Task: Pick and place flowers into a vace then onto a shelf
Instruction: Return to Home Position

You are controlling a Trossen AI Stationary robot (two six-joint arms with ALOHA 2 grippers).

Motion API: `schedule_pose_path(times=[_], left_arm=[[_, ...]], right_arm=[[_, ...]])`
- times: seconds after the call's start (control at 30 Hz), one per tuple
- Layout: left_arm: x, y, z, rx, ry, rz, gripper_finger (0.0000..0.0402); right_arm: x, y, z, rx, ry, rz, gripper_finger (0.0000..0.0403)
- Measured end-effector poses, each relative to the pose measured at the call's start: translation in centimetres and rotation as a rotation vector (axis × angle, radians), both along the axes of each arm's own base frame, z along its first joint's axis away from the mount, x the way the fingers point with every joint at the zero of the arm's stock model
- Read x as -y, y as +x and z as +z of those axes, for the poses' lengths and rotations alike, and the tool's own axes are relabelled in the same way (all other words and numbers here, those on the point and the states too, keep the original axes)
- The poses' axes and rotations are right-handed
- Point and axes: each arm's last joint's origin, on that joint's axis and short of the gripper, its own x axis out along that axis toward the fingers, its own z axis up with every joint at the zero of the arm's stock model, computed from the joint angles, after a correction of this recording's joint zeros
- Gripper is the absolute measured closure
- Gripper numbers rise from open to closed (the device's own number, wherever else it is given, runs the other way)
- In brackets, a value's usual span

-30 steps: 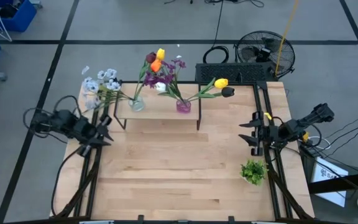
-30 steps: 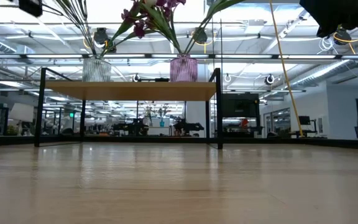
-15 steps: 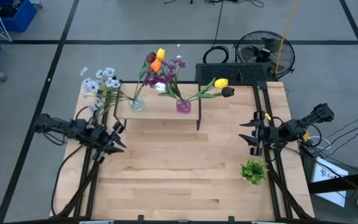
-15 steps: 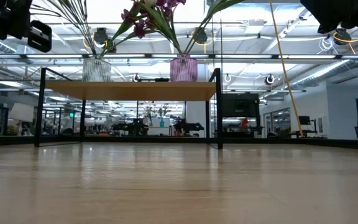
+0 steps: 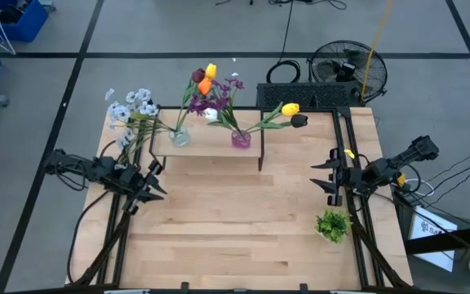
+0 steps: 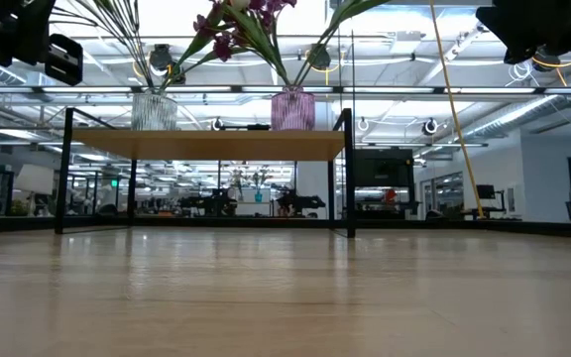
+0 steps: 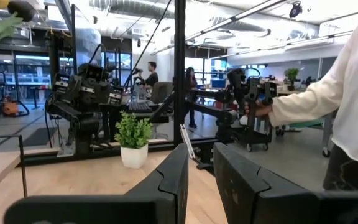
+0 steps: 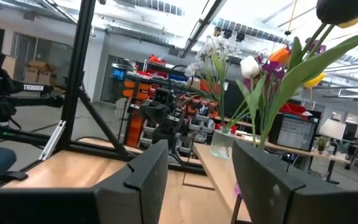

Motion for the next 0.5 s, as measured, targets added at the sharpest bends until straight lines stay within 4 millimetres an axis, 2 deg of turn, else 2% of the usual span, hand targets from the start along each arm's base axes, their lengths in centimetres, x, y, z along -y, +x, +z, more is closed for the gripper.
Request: schedule_pose_path(times=[0.33,0.5], left_arm=[[0.0,0.0,0.0,-0.001,0.0,0.0,0.0321],[0.0,0.0,0.0,-0.002,0.0,0.0,0.0321]], right_arm=[[-0.1,0.2,-0.6,-0.062,-0.008,0.001,0.0232],[0.0,0.3,-1.9,-0.187,0.043,-0.024,0.0232]])
